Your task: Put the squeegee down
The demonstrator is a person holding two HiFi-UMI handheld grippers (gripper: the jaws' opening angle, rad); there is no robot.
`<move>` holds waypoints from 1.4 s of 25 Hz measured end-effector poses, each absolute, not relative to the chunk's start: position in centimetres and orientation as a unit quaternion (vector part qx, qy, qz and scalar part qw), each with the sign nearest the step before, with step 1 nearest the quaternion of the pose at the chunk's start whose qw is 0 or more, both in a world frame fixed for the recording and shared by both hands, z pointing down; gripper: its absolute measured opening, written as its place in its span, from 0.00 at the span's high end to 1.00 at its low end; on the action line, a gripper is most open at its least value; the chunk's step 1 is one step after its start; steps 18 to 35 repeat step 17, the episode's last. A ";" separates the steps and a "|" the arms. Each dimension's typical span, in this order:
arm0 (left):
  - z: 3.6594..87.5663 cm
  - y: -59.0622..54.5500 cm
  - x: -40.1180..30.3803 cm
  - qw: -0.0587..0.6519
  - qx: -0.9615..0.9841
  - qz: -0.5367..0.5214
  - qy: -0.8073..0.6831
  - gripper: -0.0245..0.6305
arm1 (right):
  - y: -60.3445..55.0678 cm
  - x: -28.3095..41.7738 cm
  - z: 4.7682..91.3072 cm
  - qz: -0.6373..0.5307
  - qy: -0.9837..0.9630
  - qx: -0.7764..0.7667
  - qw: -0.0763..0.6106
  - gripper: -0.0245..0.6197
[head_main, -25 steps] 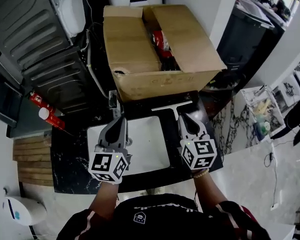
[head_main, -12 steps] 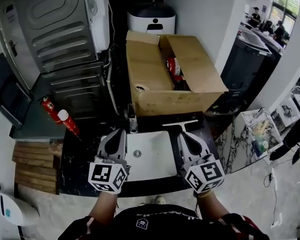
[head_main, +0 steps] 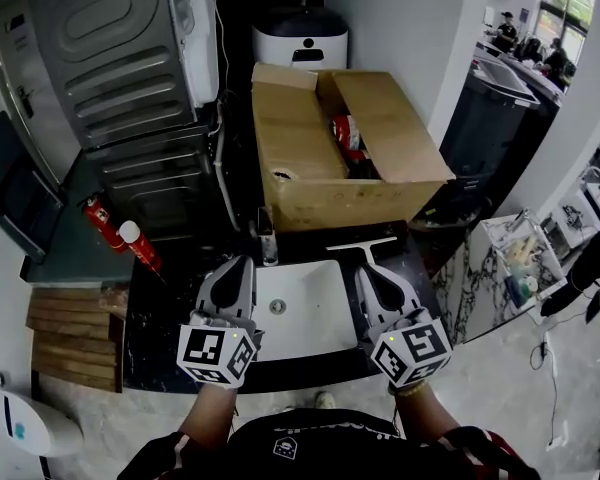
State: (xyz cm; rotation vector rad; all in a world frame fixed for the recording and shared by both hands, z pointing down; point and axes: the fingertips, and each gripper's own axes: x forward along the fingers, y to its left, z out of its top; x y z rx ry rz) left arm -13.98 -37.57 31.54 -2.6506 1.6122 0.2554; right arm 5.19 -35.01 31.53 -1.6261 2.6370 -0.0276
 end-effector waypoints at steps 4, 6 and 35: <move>31.3 -37.6 -14.2 0.017 -0.851 0.084 0.517 0.94 | -35.0 5.0 31.3 -0.007 0.852 -0.524 0.023 0.90; 31.1 -37.5 -14.2 0.017 -0.851 0.085 0.517 0.94 | -34.9 4.9 31.0 -0.005 0.853 -0.522 0.022 0.90; 30.5 -37.1 -14.0 0.016 -0.851 0.093 0.517 0.94 | -34.0 4.4 30.0 0.014 0.857 -0.515 0.017 0.90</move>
